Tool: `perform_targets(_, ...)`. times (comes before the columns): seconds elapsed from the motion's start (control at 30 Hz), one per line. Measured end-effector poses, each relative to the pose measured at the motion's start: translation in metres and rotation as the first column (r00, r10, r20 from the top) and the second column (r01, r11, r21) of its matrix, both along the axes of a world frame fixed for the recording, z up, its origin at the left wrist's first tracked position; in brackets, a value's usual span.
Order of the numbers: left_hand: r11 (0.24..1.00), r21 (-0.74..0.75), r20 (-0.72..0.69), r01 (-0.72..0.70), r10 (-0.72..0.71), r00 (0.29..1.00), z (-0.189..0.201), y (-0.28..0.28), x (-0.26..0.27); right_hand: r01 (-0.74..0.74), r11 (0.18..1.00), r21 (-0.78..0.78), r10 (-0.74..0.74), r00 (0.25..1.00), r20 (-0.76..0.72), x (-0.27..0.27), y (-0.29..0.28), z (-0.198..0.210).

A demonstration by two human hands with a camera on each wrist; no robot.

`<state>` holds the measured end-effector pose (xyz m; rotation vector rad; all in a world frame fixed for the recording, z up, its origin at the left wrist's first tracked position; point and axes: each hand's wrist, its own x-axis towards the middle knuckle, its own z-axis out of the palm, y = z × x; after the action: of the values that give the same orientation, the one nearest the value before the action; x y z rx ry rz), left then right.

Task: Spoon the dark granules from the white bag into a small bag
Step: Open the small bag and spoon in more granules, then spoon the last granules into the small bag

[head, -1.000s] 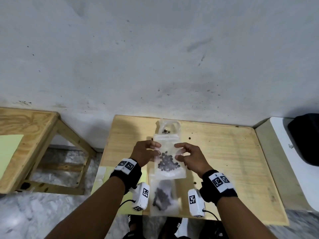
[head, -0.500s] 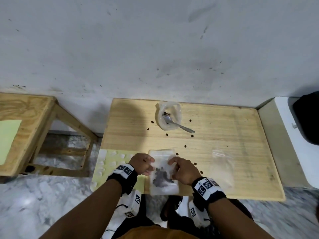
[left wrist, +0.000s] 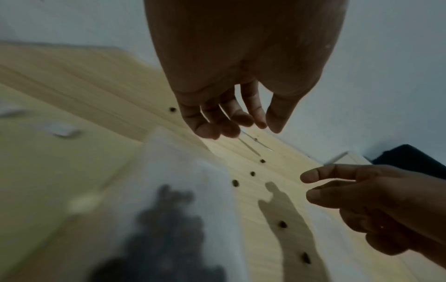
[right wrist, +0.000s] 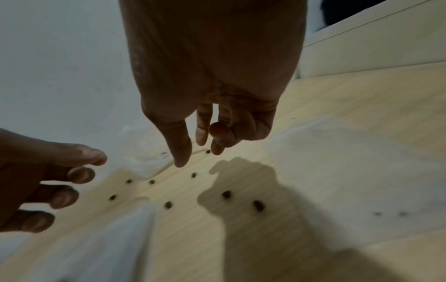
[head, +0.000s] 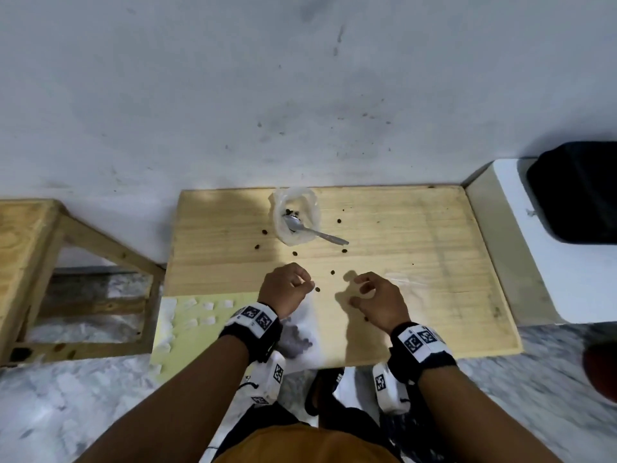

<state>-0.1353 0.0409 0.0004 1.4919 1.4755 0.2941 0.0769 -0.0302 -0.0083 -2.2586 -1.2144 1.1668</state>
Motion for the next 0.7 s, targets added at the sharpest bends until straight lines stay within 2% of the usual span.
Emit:
perform_targets(0.1, 0.988, -0.144, 0.11, 0.06, -0.044, 0.993, -0.004, -0.004, 0.046, 0.144, 0.989, -0.026, -0.143, 0.988, 0.058, 0.041, -0.013, -0.003)
perform_targets(0.2, 0.943, -0.313, 0.176, 0.114, -0.061, 0.982, -0.01, -0.01, 0.09, 0.27, 0.961, -0.05, -0.263, 0.957, 0.124, 0.076, -0.03, -0.009)
perform_targets(0.3, 0.894, -0.422, 0.184, 0.153, -0.081, 0.98, -0.02, -0.016, 0.126, 0.316, 0.941, -0.12, -0.296, 0.942, 0.159, 0.097, -0.046, -0.018)
perform_targets(0.5, 0.897, -0.416, 0.104, 0.15, -0.117, 0.988, -0.036, -0.028, 0.175, 0.254, 0.935, -0.249, -0.192, 0.949, 0.248, 0.11, -0.062, -0.029)
perform_targets(0.6, 0.917, -0.391, 0.068, 0.076, -0.054, 0.996, -0.043, -0.031, 0.185, 0.223, 0.943, -0.245, -0.153, 0.949, 0.276, 0.108, -0.058, -0.03)
perform_targets(0.7, 0.919, -0.394, 0.06, -0.01, 0.037, 0.998, -0.047, -0.032, 0.19, 0.257, 0.94, -0.222, -0.207, 0.952, 0.225, 0.108, -0.054, -0.033)
